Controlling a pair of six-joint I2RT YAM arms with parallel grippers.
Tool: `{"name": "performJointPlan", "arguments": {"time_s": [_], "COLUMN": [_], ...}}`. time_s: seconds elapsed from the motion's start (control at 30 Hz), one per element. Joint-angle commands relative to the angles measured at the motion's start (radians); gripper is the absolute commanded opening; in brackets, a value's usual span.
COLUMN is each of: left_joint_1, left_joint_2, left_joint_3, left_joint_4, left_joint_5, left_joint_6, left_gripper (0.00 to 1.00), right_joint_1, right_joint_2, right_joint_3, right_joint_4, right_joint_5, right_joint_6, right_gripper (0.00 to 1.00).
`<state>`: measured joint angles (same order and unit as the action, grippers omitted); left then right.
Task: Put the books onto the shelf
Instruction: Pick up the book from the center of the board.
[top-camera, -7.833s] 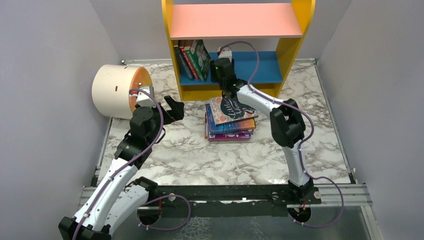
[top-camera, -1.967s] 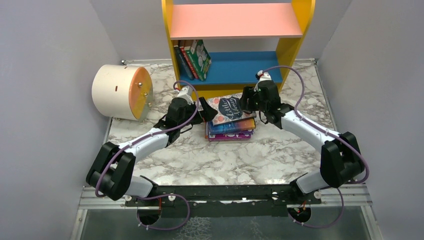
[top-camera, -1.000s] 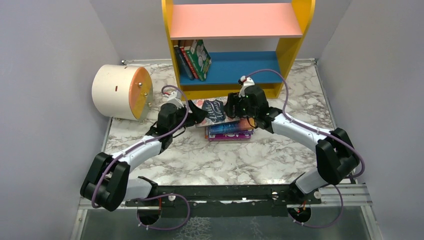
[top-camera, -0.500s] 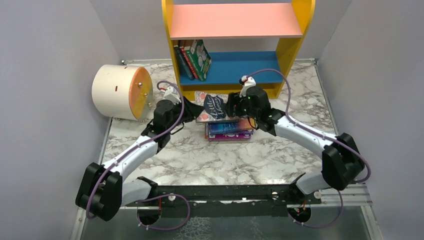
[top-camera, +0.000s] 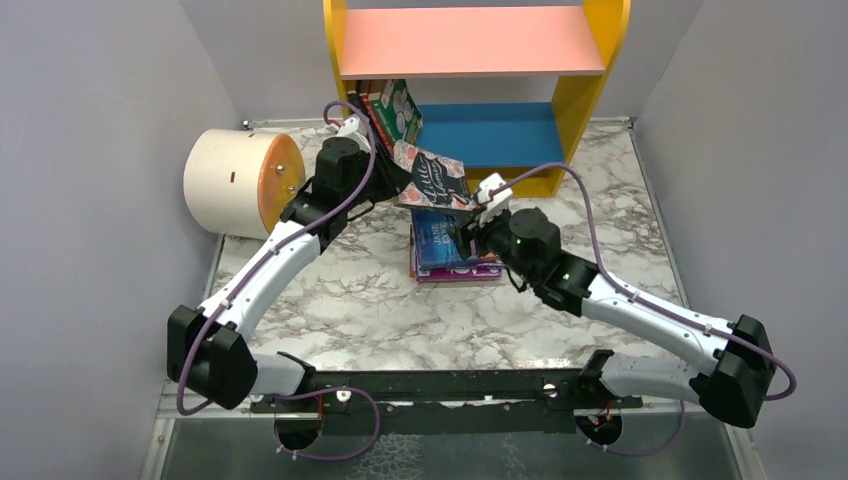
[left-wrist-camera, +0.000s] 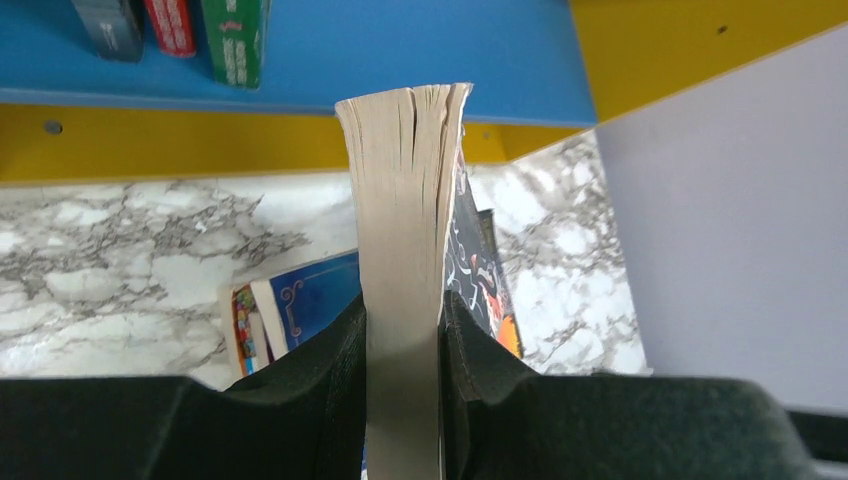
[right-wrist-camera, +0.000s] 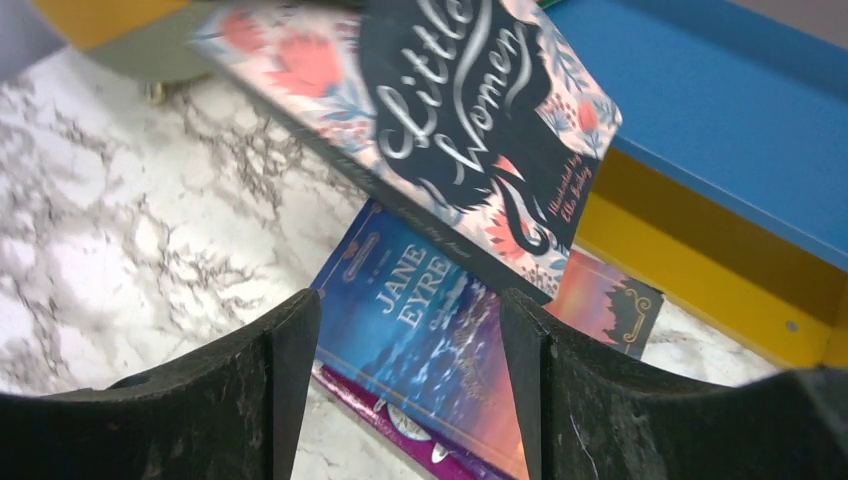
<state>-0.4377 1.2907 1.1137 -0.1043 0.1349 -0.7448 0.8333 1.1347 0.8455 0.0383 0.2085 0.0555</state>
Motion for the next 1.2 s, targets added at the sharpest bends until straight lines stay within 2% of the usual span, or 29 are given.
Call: {"name": "performJointPlan", "arguments": {"time_s": [0.0,0.23,0.53,0.87,1.0,1.17], "left_joint_1": [-0.011,-0.025,-0.037,-0.060,-0.064,-0.065], "left_joint_2": [0.059,0.105,0.128,0.127,0.120,0.113], "left_joint_3": [0.097,0.181,0.274,0.282,0.284,0.283], "left_joint_4": [-0.116,-0.224,-0.321,-0.343,-0.352,-0.365], "left_joint_5": [0.014,0.000,0.001,0.016,0.020,0.025], "left_joint_6": [0.025,0.050,0.084,0.083,0.084,0.092], "left_gripper": [0.00,0.00,0.00,0.00,0.00,0.00], "right_joint_1": [0.099,0.186,0.201,0.201,0.202,0.202], "right_joint_2": [-0.015,0.049,0.152,0.290,0.337,0.345], "right_joint_3": [-0.036,-0.039,-0.038,0.014,0.021,0.021], "right_joint_4": [0.070,0.134,0.201,0.283,0.343,0.377], "right_joint_5": [0.171,0.268,0.276,0.326,0.390,0.418], "right_joint_6": [-0.143,-0.248,-0.302,-0.369,-0.379,-0.393], "right_gripper": [0.64,0.64,0.64,0.61,0.51,0.31]}}
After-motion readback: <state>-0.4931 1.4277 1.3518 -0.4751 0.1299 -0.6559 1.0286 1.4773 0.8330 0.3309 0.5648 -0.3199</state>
